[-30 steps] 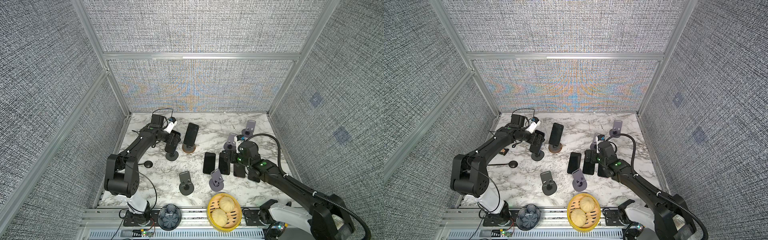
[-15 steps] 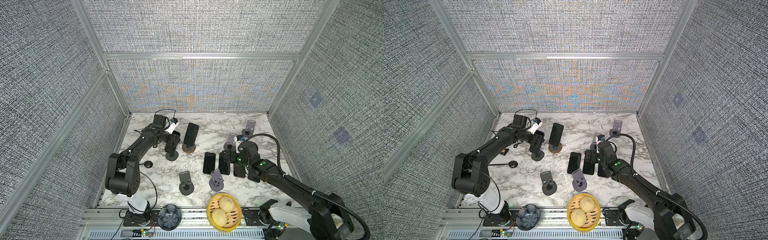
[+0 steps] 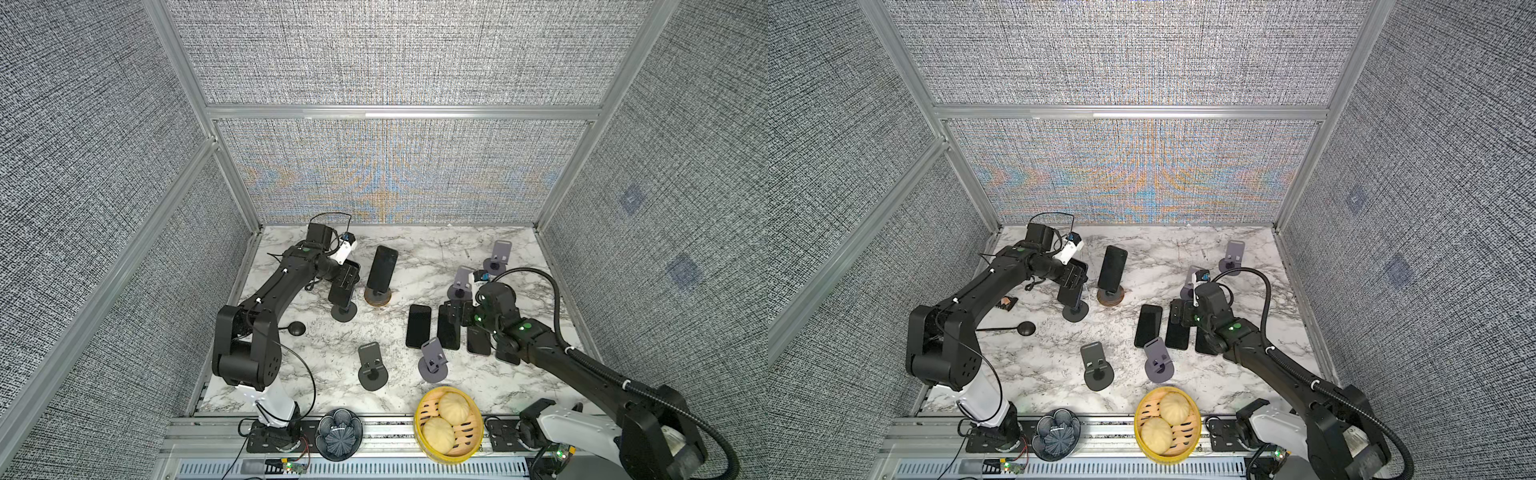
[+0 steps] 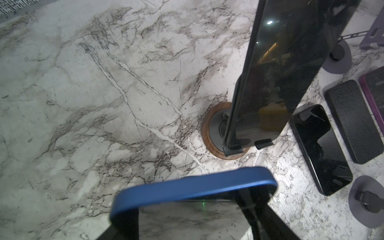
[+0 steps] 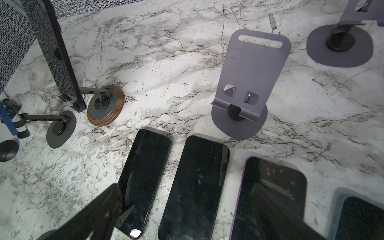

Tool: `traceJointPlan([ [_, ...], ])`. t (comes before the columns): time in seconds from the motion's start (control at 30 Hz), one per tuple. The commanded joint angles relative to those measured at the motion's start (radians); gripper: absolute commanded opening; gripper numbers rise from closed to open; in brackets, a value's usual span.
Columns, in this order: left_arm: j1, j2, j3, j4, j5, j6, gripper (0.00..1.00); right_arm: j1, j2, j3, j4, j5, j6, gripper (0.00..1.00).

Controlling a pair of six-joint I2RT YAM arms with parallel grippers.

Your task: Remove the phone from the phone stand

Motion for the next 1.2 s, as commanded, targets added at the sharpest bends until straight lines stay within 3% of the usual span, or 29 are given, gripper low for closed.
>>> traceJointPlan([
  [0.0,0.001,-0.019,0.030,-0.038,0.017,-0.018,0.66,0.000,0.001,0.007,0.000,0.018,0.008,0.99],
  [0.27,0.001,-0.079,0.120,-0.150,0.005,-0.095,0.65,0.001,0.010,0.008,0.000,0.022,0.012,0.99],
  [0.43,-0.008,-0.146,0.081,-0.103,0.093,-0.170,0.64,-0.001,0.009,0.009,0.000,0.029,0.016,0.99],
  [0.53,-0.031,-0.182,0.047,-0.073,0.087,-0.215,0.63,0.001,0.012,0.008,0.000,0.034,0.015,0.99],
  [0.87,-0.177,-0.267,-0.076,0.013,-0.014,-0.334,0.61,0.001,0.027,0.006,0.006,0.040,0.019,0.99],
  [1.17,-0.298,-0.220,-0.142,0.081,-0.062,-0.407,0.61,0.000,0.041,0.011,0.005,0.049,0.019,0.99],
])
